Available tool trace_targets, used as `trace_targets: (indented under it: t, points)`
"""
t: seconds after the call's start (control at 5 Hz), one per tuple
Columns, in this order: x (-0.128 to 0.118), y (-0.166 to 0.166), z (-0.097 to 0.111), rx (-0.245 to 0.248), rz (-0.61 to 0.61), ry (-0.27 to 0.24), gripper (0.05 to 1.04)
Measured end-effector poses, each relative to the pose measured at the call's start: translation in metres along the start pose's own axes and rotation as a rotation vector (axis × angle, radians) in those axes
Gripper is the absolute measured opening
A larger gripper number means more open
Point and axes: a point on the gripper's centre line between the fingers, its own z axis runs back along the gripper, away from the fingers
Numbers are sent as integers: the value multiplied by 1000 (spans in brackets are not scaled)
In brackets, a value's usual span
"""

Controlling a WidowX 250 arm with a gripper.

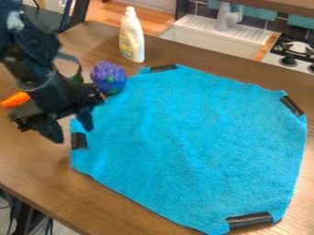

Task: Fold the cloth from left to top right

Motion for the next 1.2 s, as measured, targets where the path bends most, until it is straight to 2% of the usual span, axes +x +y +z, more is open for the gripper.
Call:
trace_targets:
  t: [0.2, 0.4, 0.8, 1.0, 1.2]
  points:
    - [-6, -2, -13, 30, -21, 21, 997]
    - [-5, -4, -19, 44, -33, 17, 953]
    - [-5, -3, -25, 68, -14, 4, 372]
    - [-9, -4, -23, 56, -13, 21, 165]
    - [-17, -7, -14, 37, -5, 63, 83]
